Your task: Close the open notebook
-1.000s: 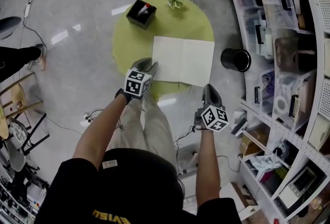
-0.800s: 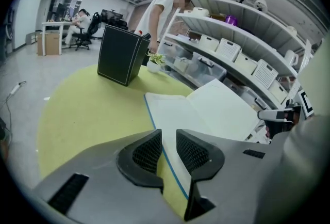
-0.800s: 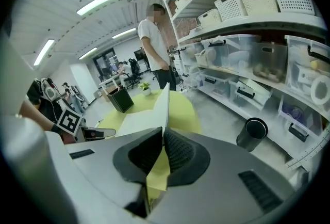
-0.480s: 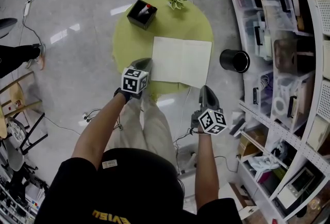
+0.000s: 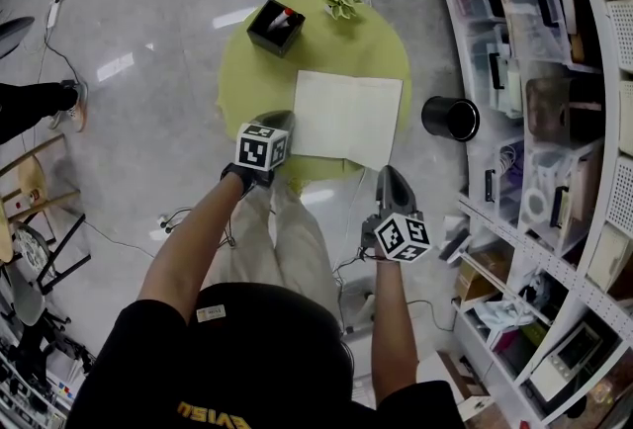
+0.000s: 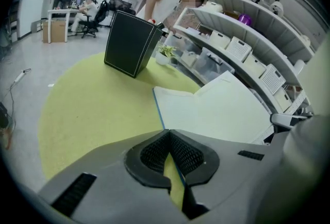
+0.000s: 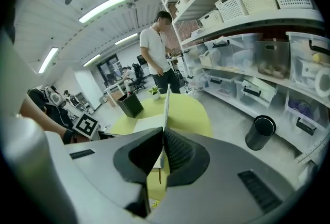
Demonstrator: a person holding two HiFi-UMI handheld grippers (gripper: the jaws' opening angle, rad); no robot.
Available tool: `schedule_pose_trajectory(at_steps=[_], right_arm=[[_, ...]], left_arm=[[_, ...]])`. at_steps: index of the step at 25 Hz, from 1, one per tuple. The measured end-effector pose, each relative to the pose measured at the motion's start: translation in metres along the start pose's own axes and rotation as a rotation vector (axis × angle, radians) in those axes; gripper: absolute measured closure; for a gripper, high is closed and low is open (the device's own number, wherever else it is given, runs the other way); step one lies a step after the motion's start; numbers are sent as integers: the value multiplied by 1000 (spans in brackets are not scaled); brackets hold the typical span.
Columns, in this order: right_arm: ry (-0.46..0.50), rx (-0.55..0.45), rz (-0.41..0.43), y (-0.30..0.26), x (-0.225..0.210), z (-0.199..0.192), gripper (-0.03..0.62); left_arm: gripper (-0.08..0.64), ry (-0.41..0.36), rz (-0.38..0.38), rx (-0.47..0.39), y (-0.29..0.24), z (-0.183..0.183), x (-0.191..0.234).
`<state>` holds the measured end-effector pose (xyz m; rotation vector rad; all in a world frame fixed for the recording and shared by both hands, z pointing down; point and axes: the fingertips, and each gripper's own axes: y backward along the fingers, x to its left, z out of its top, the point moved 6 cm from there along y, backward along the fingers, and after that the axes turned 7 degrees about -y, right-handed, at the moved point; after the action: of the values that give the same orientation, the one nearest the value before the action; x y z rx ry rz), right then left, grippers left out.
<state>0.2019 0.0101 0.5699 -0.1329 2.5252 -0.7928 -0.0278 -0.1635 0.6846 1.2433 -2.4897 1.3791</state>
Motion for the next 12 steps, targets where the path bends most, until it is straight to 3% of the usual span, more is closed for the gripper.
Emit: schedule_pose_trajectory(at_steps=[12], right_arm=[[-5, 4, 57, -3, 26, -4, 580]], left_arm=[[543, 38, -15, 20, 2, -3, 3]])
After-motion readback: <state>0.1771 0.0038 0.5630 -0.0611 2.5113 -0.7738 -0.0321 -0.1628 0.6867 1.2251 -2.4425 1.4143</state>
